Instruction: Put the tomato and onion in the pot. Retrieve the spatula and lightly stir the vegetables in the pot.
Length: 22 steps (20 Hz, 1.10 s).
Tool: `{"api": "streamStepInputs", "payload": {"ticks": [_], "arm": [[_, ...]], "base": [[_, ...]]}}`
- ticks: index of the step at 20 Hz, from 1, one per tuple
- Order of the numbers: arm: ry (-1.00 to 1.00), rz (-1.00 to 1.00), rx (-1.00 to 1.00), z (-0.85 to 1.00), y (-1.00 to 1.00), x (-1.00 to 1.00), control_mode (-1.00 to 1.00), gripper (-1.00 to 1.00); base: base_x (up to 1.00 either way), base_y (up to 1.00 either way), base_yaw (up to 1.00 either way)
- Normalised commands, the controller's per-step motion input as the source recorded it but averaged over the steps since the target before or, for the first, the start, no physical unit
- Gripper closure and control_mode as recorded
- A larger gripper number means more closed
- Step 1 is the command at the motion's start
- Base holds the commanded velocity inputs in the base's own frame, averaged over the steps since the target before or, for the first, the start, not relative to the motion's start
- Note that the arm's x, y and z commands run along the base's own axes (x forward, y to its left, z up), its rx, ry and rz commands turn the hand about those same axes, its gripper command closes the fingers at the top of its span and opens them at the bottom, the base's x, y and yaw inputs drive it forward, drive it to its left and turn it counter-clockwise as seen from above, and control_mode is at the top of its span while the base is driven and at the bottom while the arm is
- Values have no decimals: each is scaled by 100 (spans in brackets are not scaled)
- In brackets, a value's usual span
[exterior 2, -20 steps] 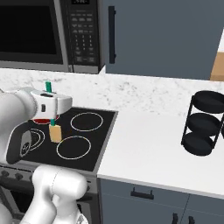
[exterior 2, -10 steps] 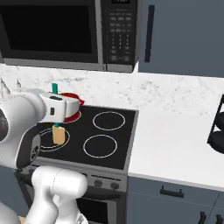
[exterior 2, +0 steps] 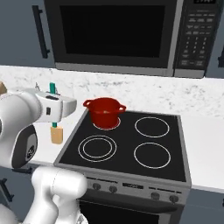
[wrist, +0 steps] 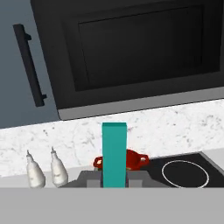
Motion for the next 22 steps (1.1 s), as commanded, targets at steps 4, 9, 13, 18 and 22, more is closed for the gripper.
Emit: {"api": "streamStepInputs", "payload": {"ticks": [4, 9, 13, 18, 22], "arm": [[0, 0, 0, 0, 0, 0, 100, 100], [-11, 0, 3, -1, -7, 0, -100, 100], [-8, 0, 13, -24, -67, 1, -100, 100], [3, -4, 30, -43, -87, 31, -100, 100], [3, -11, 36, -35, -30, 68, -100, 100]], "base": [[78, 49, -4], [17, 4, 0], [0, 0, 0], [0, 0, 0], [0, 0, 0]]}}
